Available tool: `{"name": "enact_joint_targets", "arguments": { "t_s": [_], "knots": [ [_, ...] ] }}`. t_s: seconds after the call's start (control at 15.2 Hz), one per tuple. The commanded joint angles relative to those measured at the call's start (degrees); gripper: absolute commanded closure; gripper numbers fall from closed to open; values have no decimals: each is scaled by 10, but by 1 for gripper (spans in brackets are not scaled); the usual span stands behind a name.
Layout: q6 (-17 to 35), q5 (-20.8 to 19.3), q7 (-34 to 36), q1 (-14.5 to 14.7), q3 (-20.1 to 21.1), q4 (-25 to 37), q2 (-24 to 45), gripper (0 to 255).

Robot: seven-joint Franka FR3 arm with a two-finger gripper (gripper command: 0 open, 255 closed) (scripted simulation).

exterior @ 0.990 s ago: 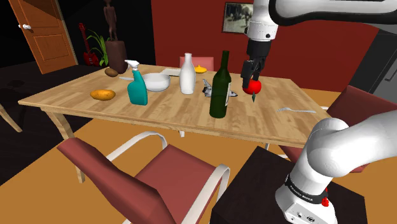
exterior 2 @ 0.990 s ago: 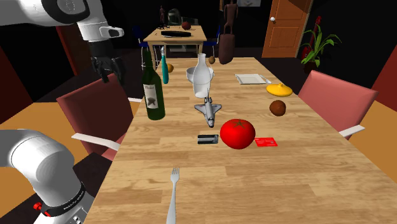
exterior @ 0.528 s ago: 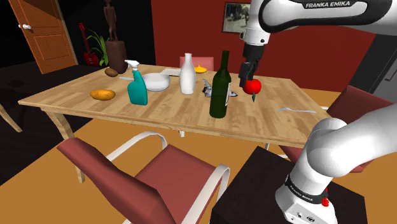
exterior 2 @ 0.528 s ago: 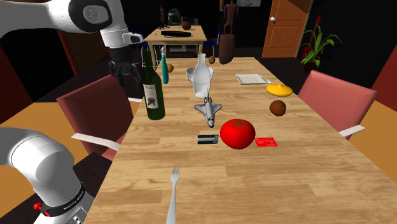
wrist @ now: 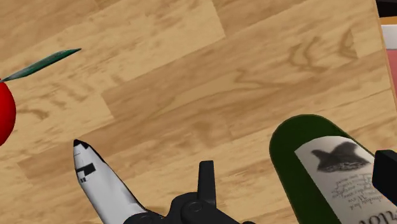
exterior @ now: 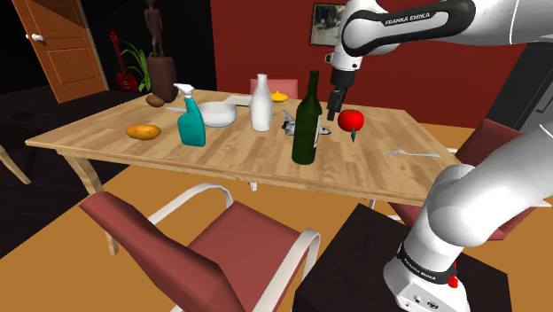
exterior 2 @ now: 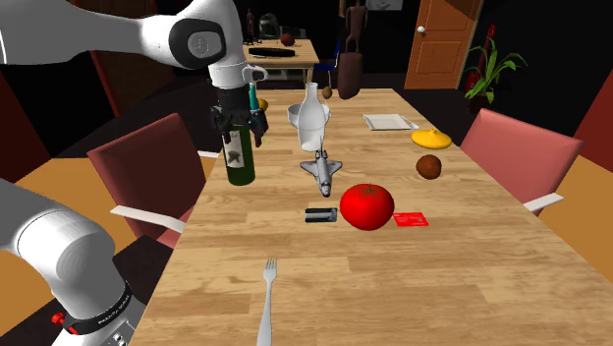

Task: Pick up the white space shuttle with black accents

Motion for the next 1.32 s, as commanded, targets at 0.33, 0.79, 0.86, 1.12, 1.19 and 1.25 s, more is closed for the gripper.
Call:
{"name": "enact_joint_targets", "arguments": {
  "t_s": [0.33,0.79,0.86,1.12,1.19,1.25],
  "knots": [
    [59,45,-147,14,-78,91,149,0],
    [72,148,-303,2,-122,231,326,0],
    [69,164,-324,-4,-123,255,353,0],
    [46,225,-395,-41,-115,366,461,0],
    [38,238,-410,-52,-112,397,489,0],
    [30,248,-421,-62,-107,424,511,0]
  ]
}}
